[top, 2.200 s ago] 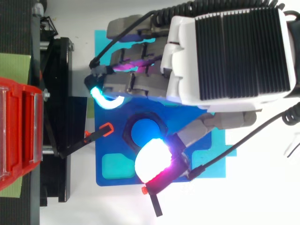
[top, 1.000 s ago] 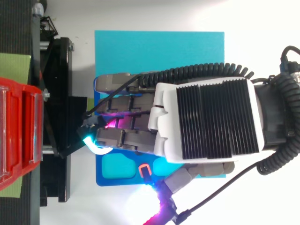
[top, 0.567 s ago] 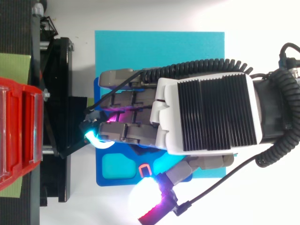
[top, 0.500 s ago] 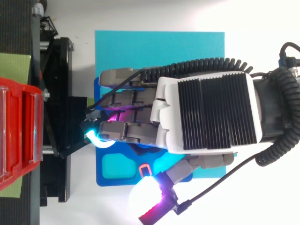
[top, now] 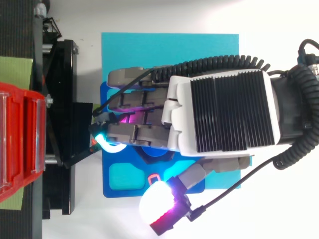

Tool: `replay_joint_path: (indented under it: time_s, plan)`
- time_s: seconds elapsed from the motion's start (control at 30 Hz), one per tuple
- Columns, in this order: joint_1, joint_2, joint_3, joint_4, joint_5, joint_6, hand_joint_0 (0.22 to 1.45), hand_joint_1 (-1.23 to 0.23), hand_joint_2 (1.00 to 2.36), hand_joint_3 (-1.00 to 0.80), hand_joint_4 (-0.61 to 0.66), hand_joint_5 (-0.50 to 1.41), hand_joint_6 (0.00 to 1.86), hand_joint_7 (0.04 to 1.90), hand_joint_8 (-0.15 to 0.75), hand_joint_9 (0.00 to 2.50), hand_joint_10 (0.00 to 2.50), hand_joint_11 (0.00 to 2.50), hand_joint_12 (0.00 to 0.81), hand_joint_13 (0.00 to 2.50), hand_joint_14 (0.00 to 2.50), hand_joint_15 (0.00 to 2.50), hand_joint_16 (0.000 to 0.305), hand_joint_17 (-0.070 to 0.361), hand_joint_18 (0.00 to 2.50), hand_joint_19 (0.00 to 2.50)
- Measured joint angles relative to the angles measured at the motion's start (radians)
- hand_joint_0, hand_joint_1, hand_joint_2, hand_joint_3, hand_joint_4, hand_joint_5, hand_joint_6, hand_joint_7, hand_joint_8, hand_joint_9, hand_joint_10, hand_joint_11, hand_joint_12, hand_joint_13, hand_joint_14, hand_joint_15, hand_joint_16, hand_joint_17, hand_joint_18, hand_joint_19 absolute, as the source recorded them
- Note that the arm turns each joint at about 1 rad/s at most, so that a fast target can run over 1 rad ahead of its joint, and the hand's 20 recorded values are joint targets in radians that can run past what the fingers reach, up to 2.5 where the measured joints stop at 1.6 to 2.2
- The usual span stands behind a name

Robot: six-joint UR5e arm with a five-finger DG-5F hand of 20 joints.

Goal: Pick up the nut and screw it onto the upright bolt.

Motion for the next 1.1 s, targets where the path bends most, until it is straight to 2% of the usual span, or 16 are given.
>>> replay_joint_path:
  time_s: [0.37, 0.6, 0.9, 1.0, 1.1]
  plan:
    - [-0.019, 0.000, -0.001, 0.002, -0.029, -0.011, 0.53, -0.16, 1.00, -0.50, 0.23, -0.04, 0.50, 1.34, 0.287, 0.88, 0.00, 0.00, 0.285, 0.62, 0.00, 0.00, 0.027, 0.060, 0.27, 0.00]
    - [-0.032, 0.000, -0.001, 0.004, -0.046, -0.022, 0.53, -0.18, 1.00, -0.50, 0.21, -0.02, 0.50, 1.51, 0.288, 0.92, 0.00, 0.00, 0.275, 0.64, 0.00, 0.00, 0.026, 0.058, 0.29, 0.00]
    - [-0.051, 0.000, -0.001, 0.004, -0.070, -0.028, 0.53, -0.19, 1.00, -0.50, 0.19, -0.03, 0.59, 1.40, 0.294, 0.96, 0.00, 0.00, 0.271, 0.66, 0.00, 0.00, 0.025, 0.056, 0.32, 0.00]
    - [-0.055, 0.000, -0.001, 0.004, -0.074, -0.030, 0.53, -0.19, 1.00, -0.50, 0.21, -0.03, 0.51, 1.49, 0.295, 0.95, 0.00, 0.00, 0.272, 0.66, 0.00, 0.00, 0.025, 0.056, 0.31, 0.00]
    - [-0.058, 0.000, -0.001, 0.004, -0.076, -0.032, 0.53, -0.19, 1.00, -0.50, 0.25, -0.06, 0.50, 1.24, 0.287, 0.93, 0.00, 0.00, 0.276, 0.66, 0.00, 0.00, 0.026, 0.058, 0.31, 0.00]
